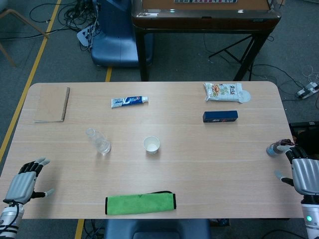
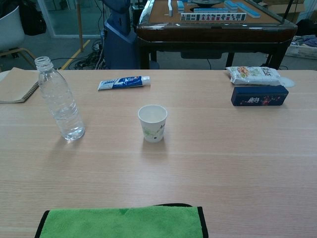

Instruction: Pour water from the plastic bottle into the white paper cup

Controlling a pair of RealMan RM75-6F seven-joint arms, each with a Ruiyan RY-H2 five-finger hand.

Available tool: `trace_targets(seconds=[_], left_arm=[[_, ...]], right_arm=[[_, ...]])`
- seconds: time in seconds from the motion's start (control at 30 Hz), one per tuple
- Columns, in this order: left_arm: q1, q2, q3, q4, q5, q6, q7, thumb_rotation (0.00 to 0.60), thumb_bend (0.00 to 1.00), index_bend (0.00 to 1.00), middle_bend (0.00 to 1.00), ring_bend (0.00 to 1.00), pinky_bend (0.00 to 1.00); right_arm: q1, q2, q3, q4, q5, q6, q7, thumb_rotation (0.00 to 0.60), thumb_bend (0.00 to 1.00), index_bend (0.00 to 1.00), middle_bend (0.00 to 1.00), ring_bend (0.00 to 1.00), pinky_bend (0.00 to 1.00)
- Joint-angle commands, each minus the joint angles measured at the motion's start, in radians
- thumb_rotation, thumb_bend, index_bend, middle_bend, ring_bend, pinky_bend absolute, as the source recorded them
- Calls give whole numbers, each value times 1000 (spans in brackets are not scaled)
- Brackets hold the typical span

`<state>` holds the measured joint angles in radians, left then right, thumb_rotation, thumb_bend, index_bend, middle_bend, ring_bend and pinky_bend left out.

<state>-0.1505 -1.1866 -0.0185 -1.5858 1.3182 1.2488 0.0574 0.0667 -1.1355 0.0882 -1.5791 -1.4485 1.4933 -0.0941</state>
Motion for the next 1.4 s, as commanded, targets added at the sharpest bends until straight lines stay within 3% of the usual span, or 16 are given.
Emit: trace_targets(seconds=[0.03,0.53,0.77,1.03,1.4], left_arm=[[0,-2,3,2,-2,-4,3,600,2,156,88,99,64],[-30,-49,-20,36,-27,-46,-18,600,2,148,88,103,93],[-71,-90,-52,85,-61,-102,-54,600,0,100,88,102,112],[-125,-124,-108,104,-127,-167,-87,600,0,2,37,101,172],[-212,-194,-180,142,-187,-229,-112,600,0,0,0,101,197]], right_arm=[[1,9,-2,1,-8,-4,15,600,0,311,324,255,585],[-3,14,4,9,15,-12,31,600,0,311,324,255,549],[-3,4,10,21,19,-4,8,600,0,311,324,256,450],[1,7,12,25,27,-18,20,600,0,311,324,256,443],[11,15,19,33,42,-44,50,600,0,311,324,256,443]])
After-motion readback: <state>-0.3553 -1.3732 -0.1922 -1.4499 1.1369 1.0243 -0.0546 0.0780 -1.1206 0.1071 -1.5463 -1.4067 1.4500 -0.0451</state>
